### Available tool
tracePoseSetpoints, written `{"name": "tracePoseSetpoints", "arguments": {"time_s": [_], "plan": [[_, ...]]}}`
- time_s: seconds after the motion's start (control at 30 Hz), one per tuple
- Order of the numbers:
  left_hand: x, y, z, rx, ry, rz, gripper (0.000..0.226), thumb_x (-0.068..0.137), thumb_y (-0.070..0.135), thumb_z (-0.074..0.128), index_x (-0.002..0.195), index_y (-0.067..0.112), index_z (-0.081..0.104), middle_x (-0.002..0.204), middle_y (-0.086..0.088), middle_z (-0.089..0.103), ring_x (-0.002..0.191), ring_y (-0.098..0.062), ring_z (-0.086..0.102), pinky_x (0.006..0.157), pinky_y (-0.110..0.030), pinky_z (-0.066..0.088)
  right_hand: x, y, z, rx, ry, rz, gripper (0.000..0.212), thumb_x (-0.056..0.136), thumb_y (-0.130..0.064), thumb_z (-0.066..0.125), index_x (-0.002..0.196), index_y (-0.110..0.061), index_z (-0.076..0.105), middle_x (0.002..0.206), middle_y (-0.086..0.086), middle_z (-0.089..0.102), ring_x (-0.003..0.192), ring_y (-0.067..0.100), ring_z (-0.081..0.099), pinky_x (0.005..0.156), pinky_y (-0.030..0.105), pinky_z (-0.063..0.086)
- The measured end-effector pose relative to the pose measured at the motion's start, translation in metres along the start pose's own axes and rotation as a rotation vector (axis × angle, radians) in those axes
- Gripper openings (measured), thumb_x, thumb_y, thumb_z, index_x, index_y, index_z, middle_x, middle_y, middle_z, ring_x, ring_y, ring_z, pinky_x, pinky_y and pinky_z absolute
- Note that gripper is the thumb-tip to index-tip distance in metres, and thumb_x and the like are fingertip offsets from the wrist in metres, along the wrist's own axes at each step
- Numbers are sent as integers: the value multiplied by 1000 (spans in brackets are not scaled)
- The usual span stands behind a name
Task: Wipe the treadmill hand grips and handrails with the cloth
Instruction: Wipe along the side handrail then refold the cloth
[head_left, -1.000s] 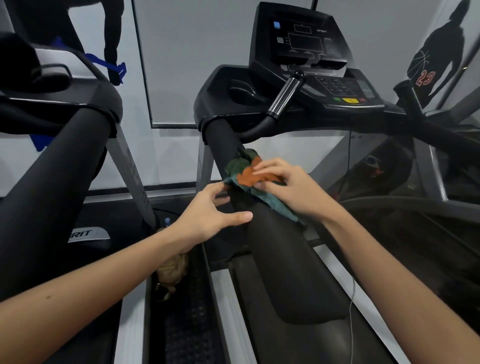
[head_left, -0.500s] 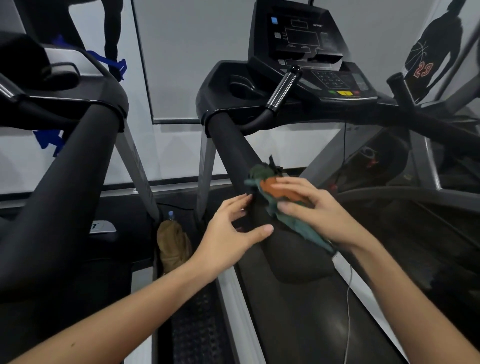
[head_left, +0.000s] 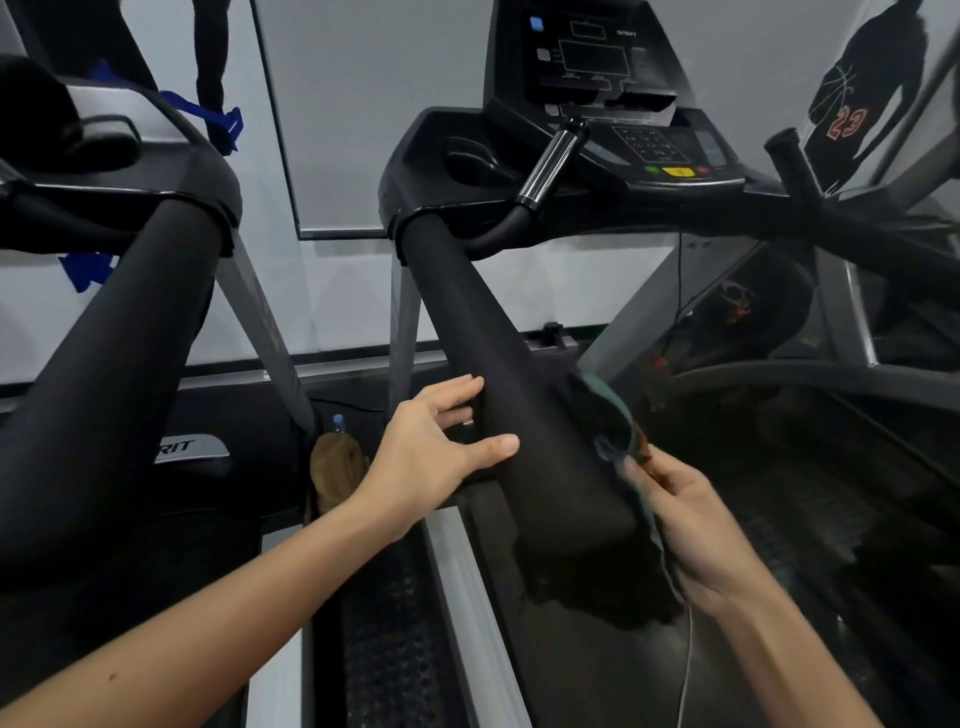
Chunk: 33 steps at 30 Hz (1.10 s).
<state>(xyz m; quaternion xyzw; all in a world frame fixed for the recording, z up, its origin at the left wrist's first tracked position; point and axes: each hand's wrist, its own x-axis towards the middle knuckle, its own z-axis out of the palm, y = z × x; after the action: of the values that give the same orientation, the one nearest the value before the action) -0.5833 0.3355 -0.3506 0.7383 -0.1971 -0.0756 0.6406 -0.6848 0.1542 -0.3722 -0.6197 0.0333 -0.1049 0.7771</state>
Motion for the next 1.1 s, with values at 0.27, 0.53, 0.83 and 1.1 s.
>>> {"name": "tracePoseSetpoints", "arguments": {"time_s": [0.27,0.53,0.83,1.1], "plan": [[-3,1,2,8,7,13,71,67,13,80,132,18,50,134,10,51,109,1,52,87,-15,46,28,-22,15,-137,-163,25,34,80,-28,65,113,-31,63,121,-10,63,114,8,59,94,21,48],[-4,0,2,-2,18,0,70,66,14,80,130,19,52,133,10,53,109,2,54,76,-8,49,23,-5,23,86,82,184,35,80,-32,58,111,-16,66,100,3,73,86,12,68,74,23,54],[-3,-1,-1,-34,-18,-6,57,77,-1,69,130,13,52,129,2,57,113,-8,56,80,-9,50,3,-42,23,-938,-154,-400,27,72,-36,73,98,-42,70,107,-21,54,108,4,52,95,14,36],[12,19,-18,-120,189,14,41,92,-4,48,128,16,52,121,3,57,112,-10,53,95,-24,44,62,-67,48,-1184,-468,-314,51,73,-33,75,121,-27,60,131,-16,52,122,4,36,109,26,29]]}}
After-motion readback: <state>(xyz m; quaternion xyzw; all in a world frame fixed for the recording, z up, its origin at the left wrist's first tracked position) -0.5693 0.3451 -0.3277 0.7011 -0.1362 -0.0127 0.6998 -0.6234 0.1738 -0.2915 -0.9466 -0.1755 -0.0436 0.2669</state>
